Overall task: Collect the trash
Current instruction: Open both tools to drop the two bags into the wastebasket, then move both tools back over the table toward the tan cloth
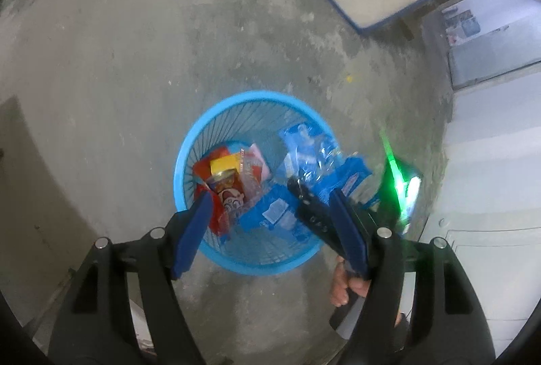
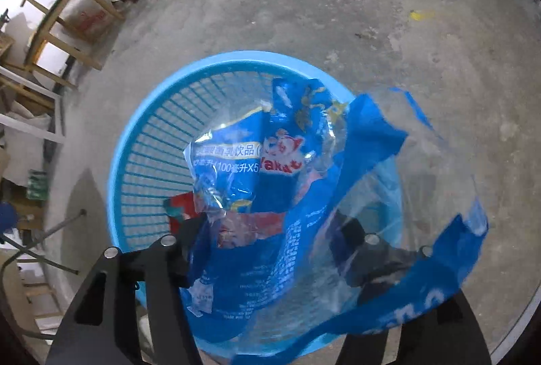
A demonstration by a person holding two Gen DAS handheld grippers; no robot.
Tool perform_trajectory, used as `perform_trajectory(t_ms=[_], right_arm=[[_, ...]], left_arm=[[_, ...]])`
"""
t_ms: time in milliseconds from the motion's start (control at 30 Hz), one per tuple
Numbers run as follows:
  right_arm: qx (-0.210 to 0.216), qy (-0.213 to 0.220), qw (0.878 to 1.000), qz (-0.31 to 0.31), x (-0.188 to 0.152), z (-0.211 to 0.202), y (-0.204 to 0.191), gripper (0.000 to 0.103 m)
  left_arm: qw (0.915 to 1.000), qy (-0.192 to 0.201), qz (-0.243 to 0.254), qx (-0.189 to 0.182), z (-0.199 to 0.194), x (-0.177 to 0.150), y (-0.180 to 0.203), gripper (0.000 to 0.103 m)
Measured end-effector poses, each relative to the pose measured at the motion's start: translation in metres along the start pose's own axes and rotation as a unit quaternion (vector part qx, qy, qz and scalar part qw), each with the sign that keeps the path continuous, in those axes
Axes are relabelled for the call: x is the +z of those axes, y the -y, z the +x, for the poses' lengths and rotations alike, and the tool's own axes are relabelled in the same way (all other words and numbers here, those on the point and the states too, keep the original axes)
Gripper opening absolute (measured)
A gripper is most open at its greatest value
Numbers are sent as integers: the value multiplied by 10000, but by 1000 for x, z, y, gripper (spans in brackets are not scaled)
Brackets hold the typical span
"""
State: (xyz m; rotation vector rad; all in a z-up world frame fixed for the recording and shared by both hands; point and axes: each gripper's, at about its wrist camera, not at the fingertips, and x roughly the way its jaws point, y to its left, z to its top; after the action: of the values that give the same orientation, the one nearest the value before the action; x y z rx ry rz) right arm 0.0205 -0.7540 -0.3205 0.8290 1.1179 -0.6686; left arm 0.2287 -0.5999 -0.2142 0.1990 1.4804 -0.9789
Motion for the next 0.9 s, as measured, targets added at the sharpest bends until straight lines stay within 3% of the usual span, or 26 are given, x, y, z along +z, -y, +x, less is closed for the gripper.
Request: perform_trajectory(t_ms=[67, 233, 300, 433, 600, 833, 900], right_arm=[[-153, 122, 9998, 69, -2, -6, 7, 60], [169, 333, 9990, 245, -2, -23, 17, 71], [253, 321, 9991, -100, -1, -25, 6, 82], [174, 26, 9981, -586, -1, -17, -13, 83], [925, 411, 9947, -188, 9, -46, -9, 83], [1418, 975, 9849, 205, 19, -82, 4, 81], [1399, 1000, 9848, 243, 12, -88, 7, 64]], left_arm=[[9998, 179, 73, -56, -17, 2, 7, 68], [9981, 502, 282, -234, -72, -6, 23, 71], [9964, 606, 535, -259, -100, -15, 32, 73], [9917, 843, 925, -306, -164, -44, 34, 76], [9832, 1503, 989, -301, -256, -97, 2, 81], [9740, 2167, 594, -282, -335, -193, -71, 82], [9700, 2387, 361, -279, -353, -225, -96, 82]])
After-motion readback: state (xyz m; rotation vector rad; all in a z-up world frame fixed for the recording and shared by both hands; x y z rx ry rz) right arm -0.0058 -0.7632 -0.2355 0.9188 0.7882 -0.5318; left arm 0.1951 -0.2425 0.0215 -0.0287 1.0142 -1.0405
